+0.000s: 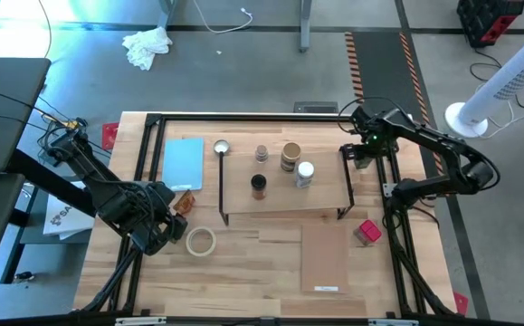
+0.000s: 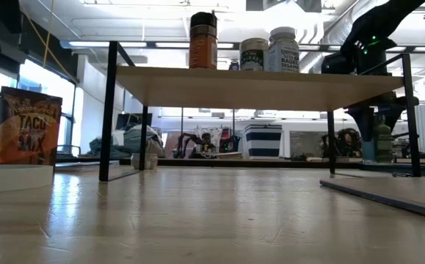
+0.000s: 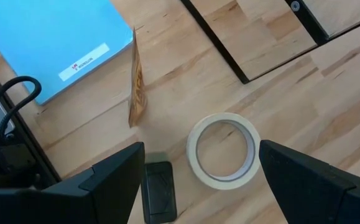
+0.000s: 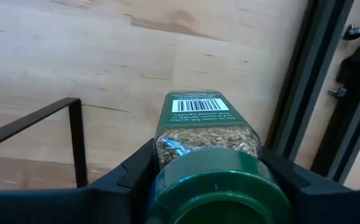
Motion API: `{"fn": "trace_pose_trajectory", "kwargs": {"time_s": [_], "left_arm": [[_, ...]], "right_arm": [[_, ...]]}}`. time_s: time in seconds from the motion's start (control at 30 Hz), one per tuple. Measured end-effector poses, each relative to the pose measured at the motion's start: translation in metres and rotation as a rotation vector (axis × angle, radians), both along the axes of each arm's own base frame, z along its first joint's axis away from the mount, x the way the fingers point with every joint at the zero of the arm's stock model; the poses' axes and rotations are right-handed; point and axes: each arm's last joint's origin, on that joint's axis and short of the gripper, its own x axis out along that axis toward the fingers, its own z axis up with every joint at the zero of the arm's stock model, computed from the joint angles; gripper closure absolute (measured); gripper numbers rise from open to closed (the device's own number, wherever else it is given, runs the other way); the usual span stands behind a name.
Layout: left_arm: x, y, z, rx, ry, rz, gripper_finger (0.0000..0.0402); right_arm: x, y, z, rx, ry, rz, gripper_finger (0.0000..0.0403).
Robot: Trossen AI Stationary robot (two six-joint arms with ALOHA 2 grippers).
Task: Shelf spices
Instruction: Remove the green seasoning bottle from the shelf, then remove the black seasoning bottle from the shelf
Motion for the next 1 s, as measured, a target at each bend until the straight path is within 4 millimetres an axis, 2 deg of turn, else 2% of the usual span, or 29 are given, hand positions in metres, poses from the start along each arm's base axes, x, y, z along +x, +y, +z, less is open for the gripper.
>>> {"fn": "trace_pose_trajectory", "kwargs": {"time_s": [0.33,0.6,0.73,0.87,1.0], "left_arm": [[0.000,0.000,0.000,-0.001,0.001,0.000,0.0088],[0.000,0.000,0.000,0.000,0.000,-0.001,0.0088],[0.000,0.000,0.000,0.001,0.000,-0.002,0.0088],[0.000,-0.001,0.000,0.007,0.004,-0.021,0.0088],[0.000,0.000,0.000,0.023,-0.002,-0.033,0.0088]], "right_arm": [[-0.001,0.001,0.000,0.022,-0.003,0.001,0.0149],[-0.001,0.002,0.006,0.010,-0.005,0.025,0.0140],[-0.001,-0.002,0.030,-0.070,0.026,0.057,0.0140],[0.001,-0.008,0.065,-0.171,0.039,0.075,0.0139],[0.006,-0.014,0.103,-0.278,-0.027,0.100,0.0139]]}}
